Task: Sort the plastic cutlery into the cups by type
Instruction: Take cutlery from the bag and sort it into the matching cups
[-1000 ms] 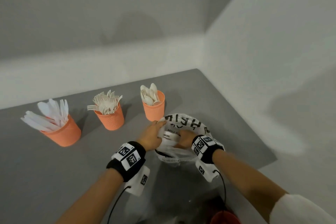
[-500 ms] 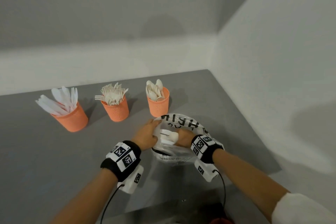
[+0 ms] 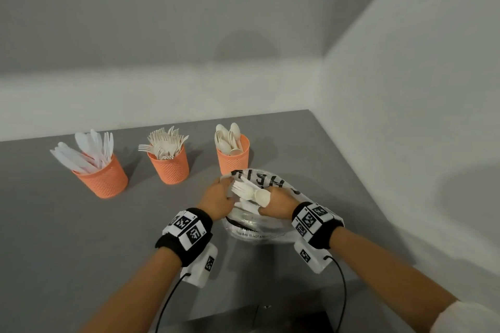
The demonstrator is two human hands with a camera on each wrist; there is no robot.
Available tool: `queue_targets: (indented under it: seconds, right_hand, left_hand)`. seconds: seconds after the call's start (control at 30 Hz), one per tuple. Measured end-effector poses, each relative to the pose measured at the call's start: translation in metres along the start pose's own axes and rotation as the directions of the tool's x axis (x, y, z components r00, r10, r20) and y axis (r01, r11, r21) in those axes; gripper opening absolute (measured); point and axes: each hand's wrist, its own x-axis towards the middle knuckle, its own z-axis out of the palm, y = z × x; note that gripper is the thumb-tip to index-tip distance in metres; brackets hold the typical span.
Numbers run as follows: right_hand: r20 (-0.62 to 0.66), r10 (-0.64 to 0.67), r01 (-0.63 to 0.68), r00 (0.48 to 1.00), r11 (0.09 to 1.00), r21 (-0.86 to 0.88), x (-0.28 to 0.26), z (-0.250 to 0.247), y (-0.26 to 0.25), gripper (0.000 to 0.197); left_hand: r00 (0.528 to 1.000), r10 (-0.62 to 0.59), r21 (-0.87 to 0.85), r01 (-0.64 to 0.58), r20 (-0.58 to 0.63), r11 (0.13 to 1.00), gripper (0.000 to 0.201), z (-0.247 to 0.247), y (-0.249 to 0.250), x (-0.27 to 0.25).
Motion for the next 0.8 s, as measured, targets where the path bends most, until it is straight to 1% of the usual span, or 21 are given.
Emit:
queue_targets:
  seconds: [0.07, 0.1, 0.13, 0.2, 0.27, 0.3, 0.33, 0.37, 0.4, 0.43, 0.47, 0.5, 0.53, 0.57, 0.6, 0.63, 0.7, 0.73, 0.8]
  right_hand:
    - [-0.033, -0.05, 0.054, 0.998, 0.989, 0.136, -0.005, -0.006, -0.006, 0.023]
    - [-0.055, -0.07, 0.081, 0.996, 0.968, 0.236, -0.007, -0.009, -0.009, 0.015]
    - [-0.089, -0.091, 0.116, 0.992, 0.934, 0.338, -0.009, -0.013, -0.013, 0.011]
    - [-0.167, -0.094, 0.167, 0.982, 0.848, 0.504, -0.012, -0.024, -0.023, 0.019]
    - [-0.255, -0.056, 0.212, 0.965, 0.736, 0.643, -0.015, -0.035, -0.036, 0.02]
    - [-0.296, -0.035, 0.24, 0.955, 0.679, 0.694, -0.015, -0.041, -0.041, 0.021]
    - [-0.331, -0.017, 0.268, 0.943, 0.626, 0.733, -0.016, -0.046, -0.048, 0.024]
    - [-0.361, -0.006, 0.299, 0.933, 0.575, 0.762, -0.017, -0.049, -0.053, 0.027]
    - [-0.387, 0.001, 0.329, 0.922, 0.524, 0.786, -0.017, -0.052, -0.058, 0.029]
    - [-0.41, 0.006, 0.357, 0.912, 0.478, 0.803, -0.017, -0.054, -0.062, 0.031]
    - [-0.431, 0.015, 0.38, 0.902, 0.444, 0.811, -0.016, -0.055, -0.067, 0.032]
    - [-0.449, 0.026, 0.397, 0.893, 0.424, 0.814, -0.014, -0.056, -0.071, 0.033]
    - [-0.462, 0.041, 0.407, 0.886, 0.408, 0.817, -0.012, -0.056, -0.076, 0.034]
    - [-0.469, 0.059, 0.412, 0.881, 0.392, 0.823, -0.008, -0.056, -0.08, 0.035]
    - [-0.478, 0.072, 0.42, 0.876, 0.375, 0.827, -0.006, -0.057, -0.086, 0.036]
    - [-0.489, 0.076, 0.434, 0.869, 0.357, 0.827, -0.004, -0.057, -0.09, 0.037]
    - [-0.511, 0.072, 0.464, 0.857, 0.326, 0.824, -0.002, -0.056, -0.099, 0.038]
    - [-0.515, 0.075, 0.468, 0.854, 0.322, 0.823, -0.003, -0.054, -0.104, 0.037]
    - [-0.502, 0.09, 0.447, 0.86, 0.341, 0.827, -0.004, -0.046, -0.11, 0.03]
  left_hand:
    - [1.0, -0.001, -0.055, -0.001, -0.021, 0.998, 0.056, 0.004, -0.001, 0.004]
    - [1.0, -0.004, -0.073, 0.002, -0.029, 0.997, 0.056, 0.006, -0.001, 0.005]
    - [1.0, -0.005, -0.076, 0.003, -0.026, 0.997, 0.055, 0.007, -0.001, 0.007]
    - [1.0, 0.001, -0.096, 0.001, 0.021, 0.995, 0.054, 0.006, 0.0, 0.009]
    - [0.999, 0.039, -0.119, -0.034, 0.037, 0.992, 0.047, 0.003, 0.001, 0.008]
    - [0.998, 0.061, -0.12, -0.062, -0.009, 0.991, 0.04, 0.0, 0.002, 0.007]
    - [0.992, 0.079, -0.141, -0.092, -0.099, 0.986, 0.033, -0.003, 0.004, 0.005]
    - [0.973, 0.078, -0.203, -0.123, -0.219, 0.971, 0.027, -0.007, 0.006, 0.002]
    - [0.945, 0.029, -0.331, -0.143, -0.327, 0.933, 0.023, -0.011, 0.007, -0.001]
    - [0.925, -0.063, -0.511, -0.149, -0.375, 0.847, 0.022, -0.015, 0.009, -0.004]
    - [0.928, -0.156, -0.696, -0.136, -0.339, 0.705, 0.023, -0.019, 0.01, -0.008]
    - [0.945, -0.222, -0.845, -0.092, -0.241, 0.527, 0.024, -0.022, 0.011, -0.011]
    - [0.958, -0.257, -0.933, -0.027, -0.126, 0.359, 0.025, -0.024, 0.012, -0.015]
    - [0.962, -0.272, -0.973, 0.046, -0.018, 0.228, 0.026, -0.026, 0.013, -0.018]
    - [0.959, -0.273, -0.985, 0.115, 0.077, 0.129, 0.028, -0.026, 0.014, -0.02]
    - [0.952, -0.263, -0.982, 0.179, 0.157, 0.059, 0.032, -0.026, 0.016, -0.021]
    - [0.931, -0.223, -0.957, 0.287, 0.288, -0.037, 0.041, -0.025, 0.019, -0.021]
    - [0.924, -0.193, -0.944, 0.317, 0.329, -0.092, 0.046, -0.025, 0.021, -0.02]
    - [0.925, -0.143, -0.924, 0.319, 0.352, -0.209, 0.052, -0.026, 0.027, -0.019]
